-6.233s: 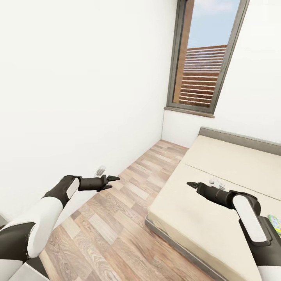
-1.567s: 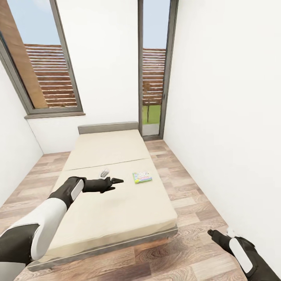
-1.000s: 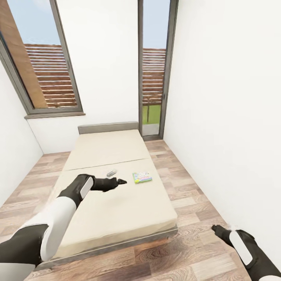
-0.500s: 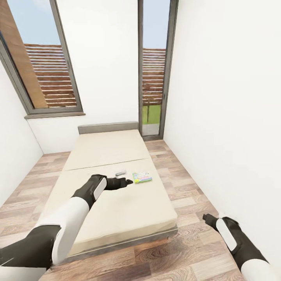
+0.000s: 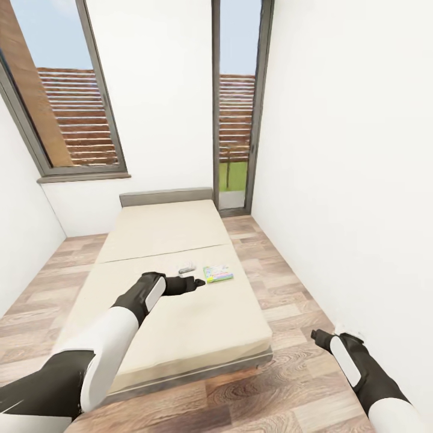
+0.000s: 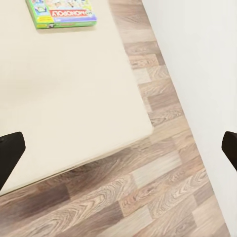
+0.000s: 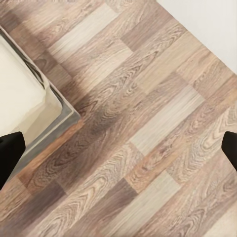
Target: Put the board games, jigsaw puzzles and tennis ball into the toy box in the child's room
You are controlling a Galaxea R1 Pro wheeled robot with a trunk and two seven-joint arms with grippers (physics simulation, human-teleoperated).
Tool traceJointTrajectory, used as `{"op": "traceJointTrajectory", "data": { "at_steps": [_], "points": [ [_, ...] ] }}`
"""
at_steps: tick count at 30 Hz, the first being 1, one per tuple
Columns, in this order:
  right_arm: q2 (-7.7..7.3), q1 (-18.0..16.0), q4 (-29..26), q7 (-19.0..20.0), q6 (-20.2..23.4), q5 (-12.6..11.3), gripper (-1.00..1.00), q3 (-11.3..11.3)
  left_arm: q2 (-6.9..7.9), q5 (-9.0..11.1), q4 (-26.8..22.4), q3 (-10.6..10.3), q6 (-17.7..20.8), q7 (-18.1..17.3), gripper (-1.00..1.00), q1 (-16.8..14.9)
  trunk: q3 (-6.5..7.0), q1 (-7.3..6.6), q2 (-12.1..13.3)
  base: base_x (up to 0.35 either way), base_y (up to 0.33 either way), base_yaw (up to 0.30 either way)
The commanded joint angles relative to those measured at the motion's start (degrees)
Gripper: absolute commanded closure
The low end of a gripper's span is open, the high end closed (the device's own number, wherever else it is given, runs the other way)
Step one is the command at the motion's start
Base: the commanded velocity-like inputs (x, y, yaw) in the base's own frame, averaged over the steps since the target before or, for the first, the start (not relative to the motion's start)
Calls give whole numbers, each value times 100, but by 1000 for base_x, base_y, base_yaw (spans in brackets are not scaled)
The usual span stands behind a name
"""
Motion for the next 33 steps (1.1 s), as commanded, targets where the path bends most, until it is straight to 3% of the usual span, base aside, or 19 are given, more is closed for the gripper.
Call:
{"op": "traceJointTrajectory", "data": {
  "at_steps": [1,19,26,33],
  "points": [
    [2,-4,-11,-43,15,-59,-100,6,-4,39,-6,25,45,4,-100,7,-13,4,-13,75,-205,0],
    [-21,22,-7,-43,-15,-41,-100,49,-38,62,-19,46,40,7,-100,87,-13,4,-13,182,-211,79],
    [-10,26,-13,-47,-54,4,-100,662,-49,64,-24,64,43,7,-100,98,-13,4,-13,32,-28,5],
    [-31,23,-21,-40,-96,-6,-100,804,-50,59,-25,67,50,7,-100,100,-13,4,-13,14,-94,1]
  ]
}}
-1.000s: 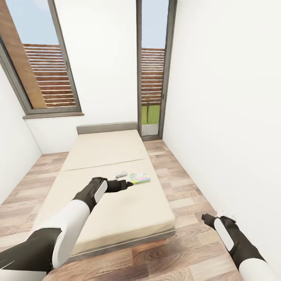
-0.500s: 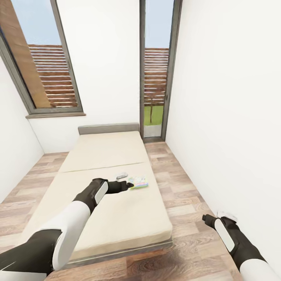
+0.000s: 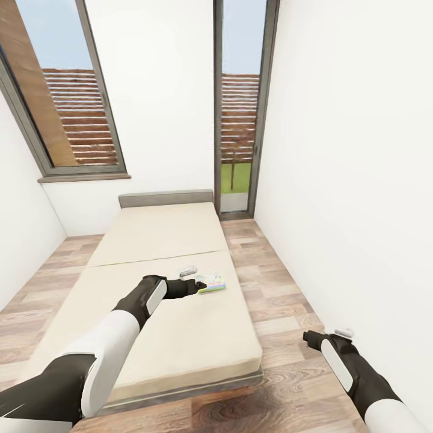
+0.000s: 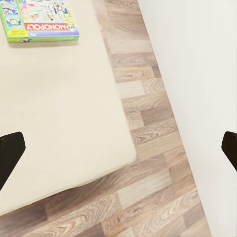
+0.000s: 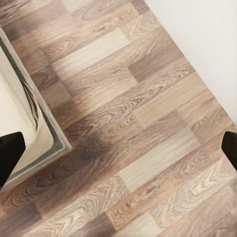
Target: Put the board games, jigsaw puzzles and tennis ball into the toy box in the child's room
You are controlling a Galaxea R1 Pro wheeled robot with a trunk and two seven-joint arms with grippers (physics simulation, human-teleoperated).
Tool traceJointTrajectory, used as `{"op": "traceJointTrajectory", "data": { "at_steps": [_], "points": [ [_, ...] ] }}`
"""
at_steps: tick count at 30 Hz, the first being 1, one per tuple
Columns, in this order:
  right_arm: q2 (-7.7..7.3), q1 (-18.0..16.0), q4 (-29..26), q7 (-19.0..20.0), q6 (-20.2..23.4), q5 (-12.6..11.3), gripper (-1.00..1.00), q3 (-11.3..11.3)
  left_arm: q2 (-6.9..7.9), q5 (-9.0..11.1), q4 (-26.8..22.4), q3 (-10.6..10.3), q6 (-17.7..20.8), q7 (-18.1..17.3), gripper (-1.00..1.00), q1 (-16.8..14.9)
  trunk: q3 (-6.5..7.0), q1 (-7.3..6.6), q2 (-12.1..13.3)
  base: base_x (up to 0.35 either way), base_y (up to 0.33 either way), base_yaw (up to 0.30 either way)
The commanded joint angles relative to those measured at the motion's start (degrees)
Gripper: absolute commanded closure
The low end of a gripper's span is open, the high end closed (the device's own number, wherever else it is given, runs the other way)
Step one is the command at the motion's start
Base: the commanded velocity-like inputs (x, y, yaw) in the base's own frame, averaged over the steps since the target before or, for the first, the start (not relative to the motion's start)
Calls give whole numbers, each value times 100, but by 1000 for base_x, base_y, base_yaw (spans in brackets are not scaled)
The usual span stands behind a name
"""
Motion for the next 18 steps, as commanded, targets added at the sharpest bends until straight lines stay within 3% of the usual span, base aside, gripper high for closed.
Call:
{"op": "traceJointTrajectory", "data": {
  "at_steps": [1,12,18],
  "points": [
    [-7,-5,-12,-55,8,-60,-100,39,-4,24,-6,31,46,1,-100,-5,-13,4,-13,68,-228,0],
    [36,-4,-45,-51,-19,-59,-100,97,5,28,-6,99,52,1,-100,-4,-13,4,-13,43,-88,0],
    [37,-3,-49,-51,-23,-56,-100,114,15,32,-5,108,49,1,-100,-4,-13,4,-13,109,-182,28]
  ]
}}
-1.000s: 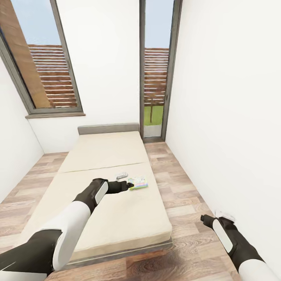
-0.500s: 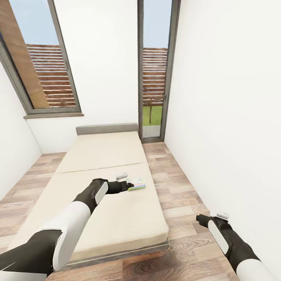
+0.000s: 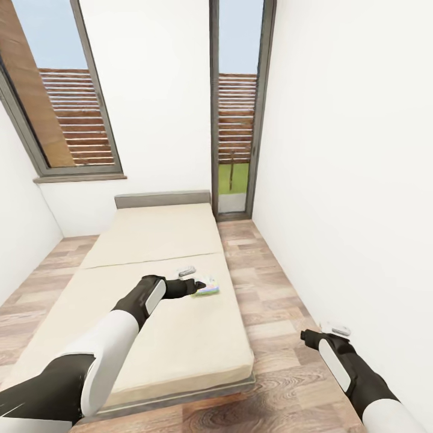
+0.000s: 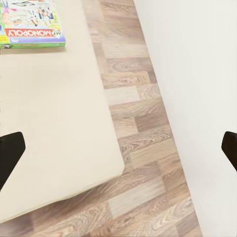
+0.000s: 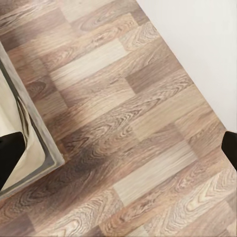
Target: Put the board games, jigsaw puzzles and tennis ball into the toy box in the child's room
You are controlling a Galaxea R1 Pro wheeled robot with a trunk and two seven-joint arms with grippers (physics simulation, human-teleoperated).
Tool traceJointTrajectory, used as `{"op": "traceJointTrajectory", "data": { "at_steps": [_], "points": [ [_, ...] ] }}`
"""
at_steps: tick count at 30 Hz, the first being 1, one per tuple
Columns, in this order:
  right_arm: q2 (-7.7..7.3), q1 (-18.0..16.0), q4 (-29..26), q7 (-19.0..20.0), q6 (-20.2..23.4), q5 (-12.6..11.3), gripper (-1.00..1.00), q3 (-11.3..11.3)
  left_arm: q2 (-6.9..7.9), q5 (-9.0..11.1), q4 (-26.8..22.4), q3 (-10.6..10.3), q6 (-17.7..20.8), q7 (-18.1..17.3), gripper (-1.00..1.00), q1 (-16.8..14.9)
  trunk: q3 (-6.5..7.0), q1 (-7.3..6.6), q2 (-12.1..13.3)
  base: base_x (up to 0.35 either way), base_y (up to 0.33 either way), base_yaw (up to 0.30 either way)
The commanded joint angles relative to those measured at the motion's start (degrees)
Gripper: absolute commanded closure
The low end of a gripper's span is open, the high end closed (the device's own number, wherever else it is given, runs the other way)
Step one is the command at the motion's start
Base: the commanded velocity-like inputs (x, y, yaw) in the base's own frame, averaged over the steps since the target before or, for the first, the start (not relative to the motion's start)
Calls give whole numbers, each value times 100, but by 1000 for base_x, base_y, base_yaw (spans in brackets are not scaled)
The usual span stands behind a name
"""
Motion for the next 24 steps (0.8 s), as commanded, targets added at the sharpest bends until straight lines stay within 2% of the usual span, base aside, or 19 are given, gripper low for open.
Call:
{"op": "traceJointTrajectory", "data": {
  "at_steps": [1,6,17,24],
  "points": [
    [-9,-4,-8,-57,14,-58,-100,35,-4,15,-5,37,45,-3,-100,-5,-13,5,-13,134,-136,147],
    [-7,-4,-7,-57,17,-55,-100,36,-9,17,-5,38,45,-3,-100,-5,-13,5,-13,130,-139,232],
    [-35,-3,-5,-57,18,-54,-100,37,-16,18,-5,38,43,-3,-100,-5,-10,5,-13,158,-234,283],
    [-50,-4,-4,-57,15,-54,-100,37,-23,18,-5,38,42,-3,-100,2,27,5,-13,61,-71,240]
  ]
}}
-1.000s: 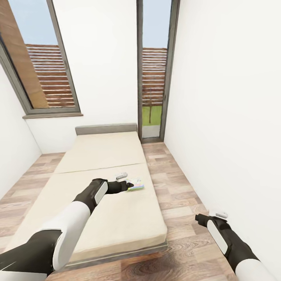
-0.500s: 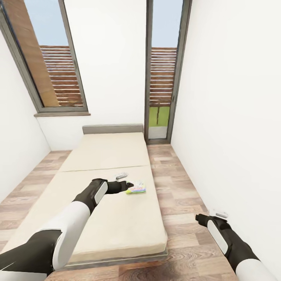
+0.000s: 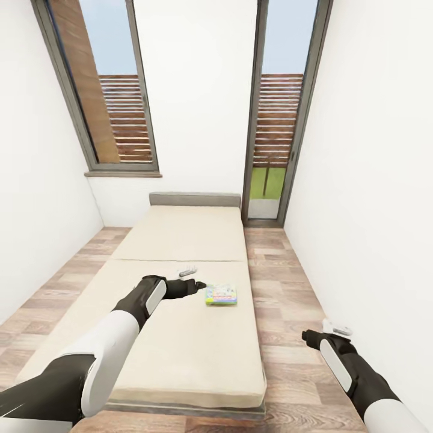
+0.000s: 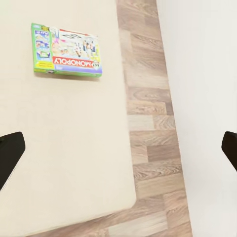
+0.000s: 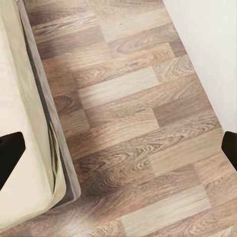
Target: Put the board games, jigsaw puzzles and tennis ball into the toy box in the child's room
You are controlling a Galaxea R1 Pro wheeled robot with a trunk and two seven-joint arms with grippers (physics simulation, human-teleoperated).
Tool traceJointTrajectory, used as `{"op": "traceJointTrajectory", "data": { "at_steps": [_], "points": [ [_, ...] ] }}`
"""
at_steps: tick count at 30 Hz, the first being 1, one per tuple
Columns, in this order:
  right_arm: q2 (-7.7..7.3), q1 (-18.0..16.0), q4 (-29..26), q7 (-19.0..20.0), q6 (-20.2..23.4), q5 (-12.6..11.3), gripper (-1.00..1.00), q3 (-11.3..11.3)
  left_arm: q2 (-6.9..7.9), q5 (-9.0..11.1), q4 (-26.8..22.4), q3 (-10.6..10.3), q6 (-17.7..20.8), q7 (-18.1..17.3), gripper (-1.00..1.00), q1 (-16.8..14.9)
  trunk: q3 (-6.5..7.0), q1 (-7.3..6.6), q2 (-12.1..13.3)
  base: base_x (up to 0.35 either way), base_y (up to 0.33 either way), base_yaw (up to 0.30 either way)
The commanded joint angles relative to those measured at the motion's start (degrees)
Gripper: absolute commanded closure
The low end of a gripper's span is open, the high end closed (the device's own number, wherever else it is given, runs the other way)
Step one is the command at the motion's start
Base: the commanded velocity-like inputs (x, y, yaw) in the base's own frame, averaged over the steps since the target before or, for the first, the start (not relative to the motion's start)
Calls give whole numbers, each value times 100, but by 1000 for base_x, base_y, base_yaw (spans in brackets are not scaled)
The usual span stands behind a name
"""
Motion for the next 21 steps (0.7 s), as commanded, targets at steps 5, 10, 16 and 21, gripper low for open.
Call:
{"op": "traceJointTrajectory", "data": {
  "at_steps": [5,10,16,21],
  "points": [
    [-11,2,-12,-57,11,-61,-100,33,-7,8,-3,37,41,-4,-100,-4,23,4,-12,9,-10,202],
    [-17,3,-12,-57,10,-61,-100,33,0,8,-3,37,37,-4,-100,-4,63,4,-12,2,-2,155],
    [-40,-4,16,47,-7,-67,-100,-13,1,8,-3,37,37,-4,-100,-4,98,4,-12,0,-2,42],
    [-44,-5,29,162,-57,-62,-100,-19,1,8,-3,37,36,-4,-100,-4,120,4,-12,0,-127,-117]
  ]
}}
